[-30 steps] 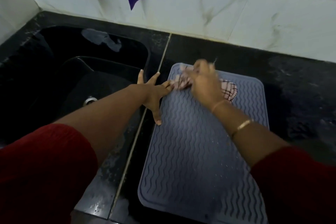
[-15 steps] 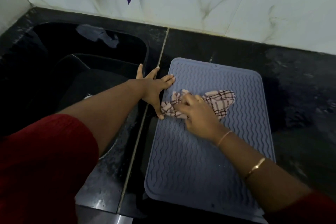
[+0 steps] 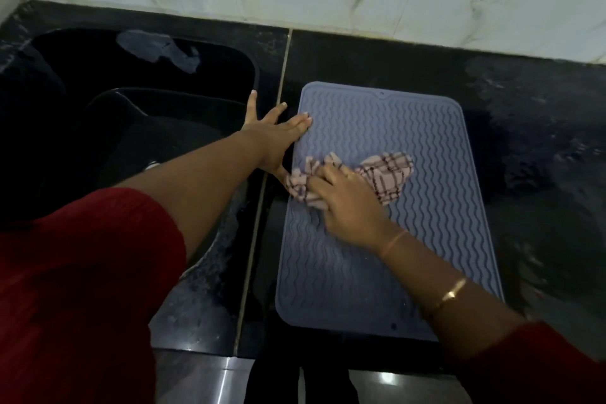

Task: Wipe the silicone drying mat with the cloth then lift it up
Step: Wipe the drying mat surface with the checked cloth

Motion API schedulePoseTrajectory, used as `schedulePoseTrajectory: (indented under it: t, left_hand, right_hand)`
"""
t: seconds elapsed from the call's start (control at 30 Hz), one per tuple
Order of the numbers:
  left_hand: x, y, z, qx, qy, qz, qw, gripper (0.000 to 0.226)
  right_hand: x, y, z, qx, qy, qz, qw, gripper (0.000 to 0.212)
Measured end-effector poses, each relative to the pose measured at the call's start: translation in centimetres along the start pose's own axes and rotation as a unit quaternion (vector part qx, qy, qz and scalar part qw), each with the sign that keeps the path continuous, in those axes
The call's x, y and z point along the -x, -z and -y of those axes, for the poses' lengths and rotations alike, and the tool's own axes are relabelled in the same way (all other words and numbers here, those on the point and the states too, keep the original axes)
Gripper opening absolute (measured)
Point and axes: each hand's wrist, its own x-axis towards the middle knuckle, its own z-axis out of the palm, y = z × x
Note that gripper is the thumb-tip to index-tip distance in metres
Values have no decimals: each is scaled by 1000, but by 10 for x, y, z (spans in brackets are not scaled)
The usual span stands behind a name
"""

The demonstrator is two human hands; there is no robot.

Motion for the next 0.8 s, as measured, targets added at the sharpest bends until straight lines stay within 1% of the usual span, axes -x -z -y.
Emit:
schedulePoseTrajectory:
  t: [0.07, 0.1, 0.13, 0.17, 0.2, 0.27, 0.3, 0.33, 0.4, 0.43, 0.47, 0.57, 0.63, 0.7, 0.73, 0.77, 0.8]
  left_hand:
    - [2, 3, -4, -14, 3, 0, 1000, 135]
    - [2, 6, -6, -29, 5, -1, 1000, 134]
    - [5, 8, -9, -51, 3, -7, 999, 131]
    - [7, 10, -13, -71, -4, -18, 997, 125]
    - [10, 12, -16, -81, -17, -31, 996, 117]
    - [14, 15, -17, -70, -49, -43, 995, 108]
    - [17, 16, -16, -61, -59, -37, 996, 105]
    - [19, 17, -16, -56, -65, -28, 996, 99]
    - [21, 16, -16, -83, -72, -18, 994, 79]
    - [20, 16, -18, -107, -71, -15, 992, 76]
    - [20, 17, -19, -124, -69, -6, 990, 80]
    - [21, 19, -21, -128, -72, 18, 989, 114]
    - [20, 19, -20, -122, -71, 26, 990, 126]
    - [21, 19, -19, -119, -74, 32, 990, 126]
    - [23, 19, -18, -117, -77, 32, 990, 124]
    - [24, 19, -16, -111, -83, 24, 990, 119]
    - [27, 19, -14, -100, -90, 8, 991, 111]
  right_hand:
    - [18, 8, 10, -58, 34, 44, 997, 27]
    - [19, 14, 12, -93, 40, 64, 993, 27]
    - [17, 20, 9, -132, 30, 68, 989, 29]
    - [11, 25, 3, -152, 5, 49, 987, 31]
    - [1, 29, -3, -148, -33, 18, 988, 34]
    - [-21, 34, -11, -78, -100, -30, 991, 40]
    - [-31, 33, -9, -35, -123, -20, 992, 41]
    - [-36, 29, -4, 0, -132, 11, 991, 42]
    - [-32, 18, 13, 25, -124, 73, 989, 43]
    - [-24, 14, 20, 27, -109, 83, 990, 43]
    - [-13, 9, 26, 23, -92, 80, 992, 43]
    - [27, 6, 42, -16, -38, 91, 995, 43]
    - [49, 11, 52, -78, -10, 128, 989, 43]
    - [60, 16, 54, -163, -22, 165, 972, 45]
    - [60, 21, 52, -202, -50, 160, 965, 45]
    - [55, 25, 47, -225, -85, 125, 963, 44]
    - [49, 28, 40, -222, -121, 69, 965, 43]
